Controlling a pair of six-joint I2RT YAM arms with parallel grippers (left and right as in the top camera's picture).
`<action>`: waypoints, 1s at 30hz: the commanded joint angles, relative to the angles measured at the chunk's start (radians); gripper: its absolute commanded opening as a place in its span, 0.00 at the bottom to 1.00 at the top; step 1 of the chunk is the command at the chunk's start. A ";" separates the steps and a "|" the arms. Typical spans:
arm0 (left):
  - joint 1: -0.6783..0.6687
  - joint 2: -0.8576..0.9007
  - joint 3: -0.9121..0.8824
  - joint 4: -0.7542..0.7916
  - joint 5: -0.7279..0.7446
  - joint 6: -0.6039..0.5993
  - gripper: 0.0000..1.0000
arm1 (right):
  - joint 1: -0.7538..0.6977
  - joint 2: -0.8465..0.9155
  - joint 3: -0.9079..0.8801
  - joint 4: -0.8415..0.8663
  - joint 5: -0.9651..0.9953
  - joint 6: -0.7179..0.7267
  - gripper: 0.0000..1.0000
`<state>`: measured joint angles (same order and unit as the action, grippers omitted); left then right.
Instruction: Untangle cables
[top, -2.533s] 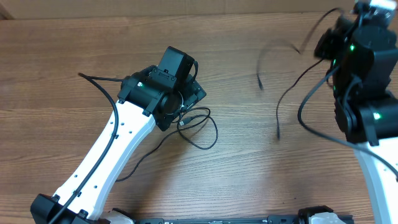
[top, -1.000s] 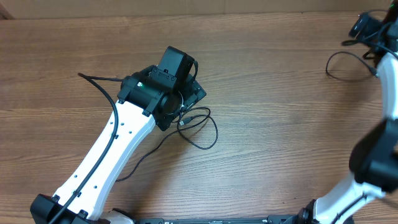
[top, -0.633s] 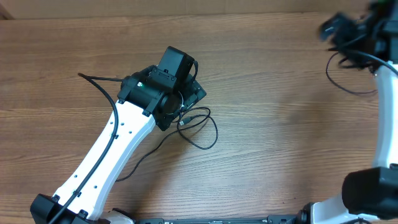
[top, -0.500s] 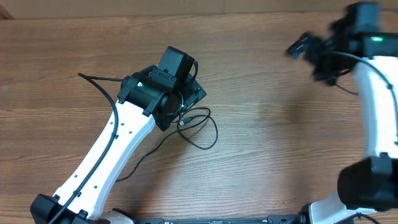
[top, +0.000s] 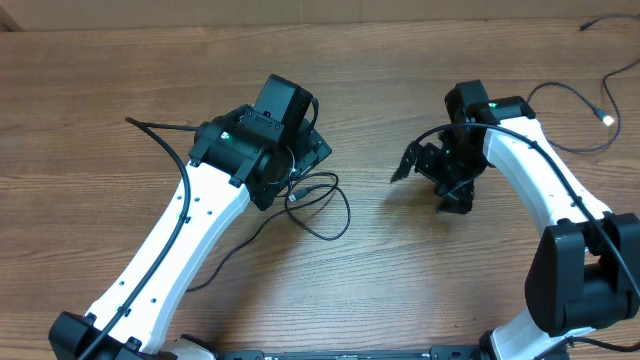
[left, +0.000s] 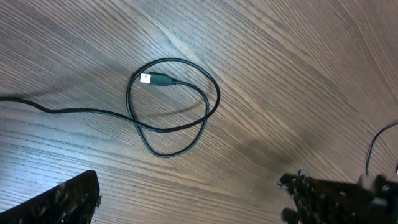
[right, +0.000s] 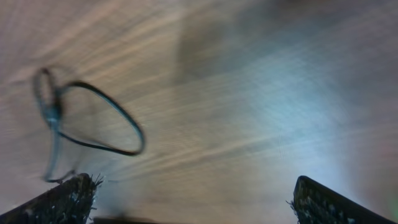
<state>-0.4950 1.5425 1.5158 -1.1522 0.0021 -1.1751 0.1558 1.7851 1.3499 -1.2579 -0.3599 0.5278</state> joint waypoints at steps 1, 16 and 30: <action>0.006 -0.022 0.016 0.000 -0.017 0.009 1.00 | -0.005 -0.066 0.000 -0.056 0.104 -0.001 1.00; 0.006 -0.022 0.016 0.000 -0.017 0.009 1.00 | 0.002 -0.781 -0.005 -0.215 0.411 0.153 1.00; 0.006 -0.022 0.016 0.033 -0.019 -0.006 1.00 | 0.002 -1.010 -0.224 -0.183 0.198 0.185 1.00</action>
<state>-0.4950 1.5425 1.5158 -1.1225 0.0017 -1.1755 0.1577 0.7670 1.2118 -1.4700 -0.0906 0.6823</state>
